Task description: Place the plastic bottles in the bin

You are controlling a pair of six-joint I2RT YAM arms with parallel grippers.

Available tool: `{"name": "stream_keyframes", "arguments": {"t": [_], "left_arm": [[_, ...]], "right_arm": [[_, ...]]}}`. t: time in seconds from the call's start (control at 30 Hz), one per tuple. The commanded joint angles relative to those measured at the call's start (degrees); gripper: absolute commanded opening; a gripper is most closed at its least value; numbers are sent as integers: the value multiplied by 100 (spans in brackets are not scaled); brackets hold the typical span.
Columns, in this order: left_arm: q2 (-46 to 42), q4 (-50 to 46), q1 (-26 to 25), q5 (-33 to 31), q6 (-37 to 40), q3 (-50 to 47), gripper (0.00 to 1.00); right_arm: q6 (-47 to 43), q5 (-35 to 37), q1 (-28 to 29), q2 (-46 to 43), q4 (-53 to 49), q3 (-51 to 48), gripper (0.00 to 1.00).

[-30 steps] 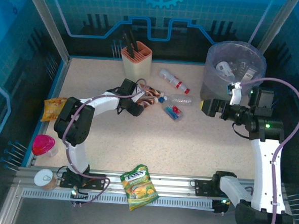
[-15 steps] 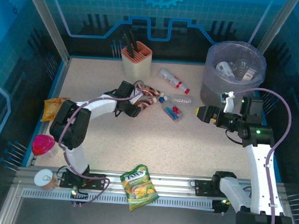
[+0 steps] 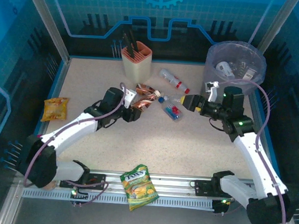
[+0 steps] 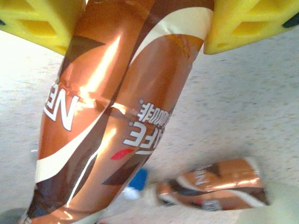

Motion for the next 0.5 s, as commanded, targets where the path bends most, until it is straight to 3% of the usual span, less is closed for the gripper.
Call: {"name": "stream_keyframes", "arguments": {"t": [0.0, 0.13, 0.33, 0.47], "left_arm": [[-365, 701, -288, 640, -1015, -382, 37], [-580, 1593, -714, 729, -1801, -873, 37], [-569, 2391, -983, 796, -2425, -1266, 37], [-583, 2598, -1037, 801, -2557, -1317, 37]], "right_arm": [[354, 504, 403, 364, 1001, -29, 93], [323, 1087, 1033, 975, 1282, 192, 93], [394, 1151, 1340, 1804, 1559, 436, 91], [429, 1134, 1361, 2060, 1648, 422, 80]]}}
